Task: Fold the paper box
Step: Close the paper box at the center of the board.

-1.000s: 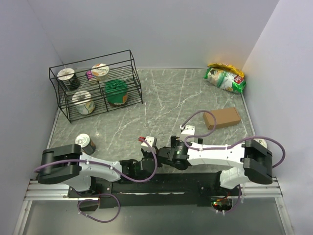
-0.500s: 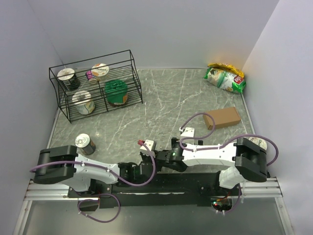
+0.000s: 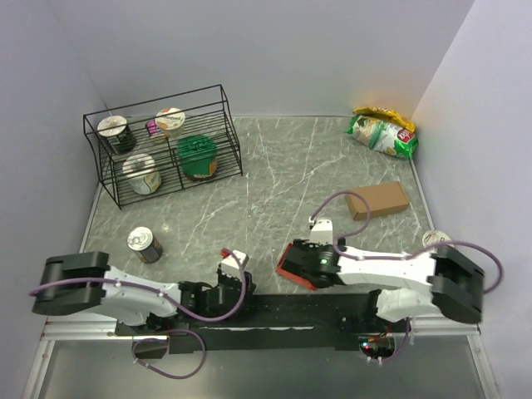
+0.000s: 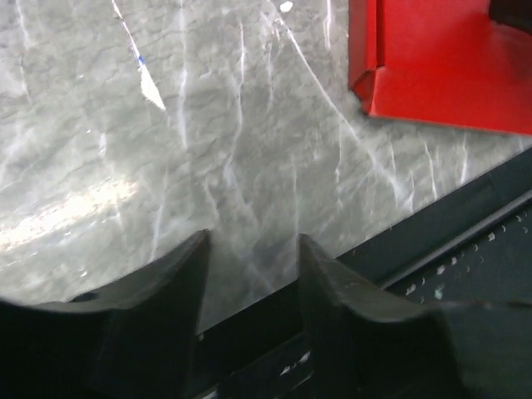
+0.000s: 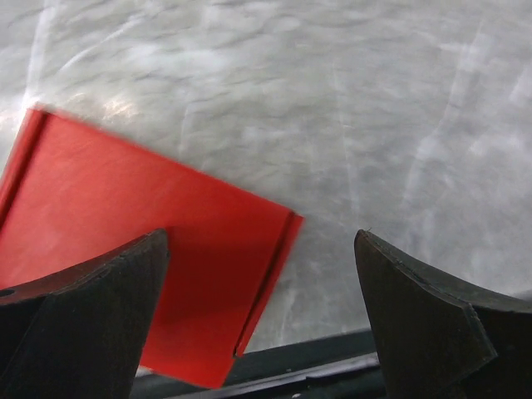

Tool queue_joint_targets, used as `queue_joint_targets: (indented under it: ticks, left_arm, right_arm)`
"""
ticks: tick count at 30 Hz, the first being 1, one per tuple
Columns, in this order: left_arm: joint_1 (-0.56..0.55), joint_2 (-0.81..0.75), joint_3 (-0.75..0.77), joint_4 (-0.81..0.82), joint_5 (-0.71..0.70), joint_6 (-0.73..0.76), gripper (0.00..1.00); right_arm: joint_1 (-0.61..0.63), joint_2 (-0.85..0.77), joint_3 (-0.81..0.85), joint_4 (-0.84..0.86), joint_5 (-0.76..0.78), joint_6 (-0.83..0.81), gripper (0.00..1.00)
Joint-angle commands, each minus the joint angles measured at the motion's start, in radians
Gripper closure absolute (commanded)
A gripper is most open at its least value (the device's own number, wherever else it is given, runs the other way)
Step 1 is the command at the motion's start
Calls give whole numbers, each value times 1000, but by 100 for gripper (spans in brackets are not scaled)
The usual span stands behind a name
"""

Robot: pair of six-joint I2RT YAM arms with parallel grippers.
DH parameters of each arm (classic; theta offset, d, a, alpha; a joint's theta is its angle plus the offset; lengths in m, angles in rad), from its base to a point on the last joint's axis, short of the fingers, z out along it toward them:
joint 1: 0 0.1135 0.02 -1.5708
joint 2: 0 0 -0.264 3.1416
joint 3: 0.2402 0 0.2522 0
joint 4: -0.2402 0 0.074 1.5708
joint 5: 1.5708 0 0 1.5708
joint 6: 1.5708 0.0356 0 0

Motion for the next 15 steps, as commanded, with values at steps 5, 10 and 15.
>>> queue_joint_targets:
  ticks: [5, 10, 15]
  left_arm:
    - [202, -325, -156, 142, 319, 143, 23]
    - [421, -417, -198, 251, 571, 274, 11]
    - [609, -338, -173, 364, 825, 337, 11]
  right_arm:
    - [-67, -332, -137, 449, -333, -653, 0]
    - [-227, -302, -24, 370, -631, -863, 0]
    - [-279, -199, 99, 325, -720, -1022, 0]
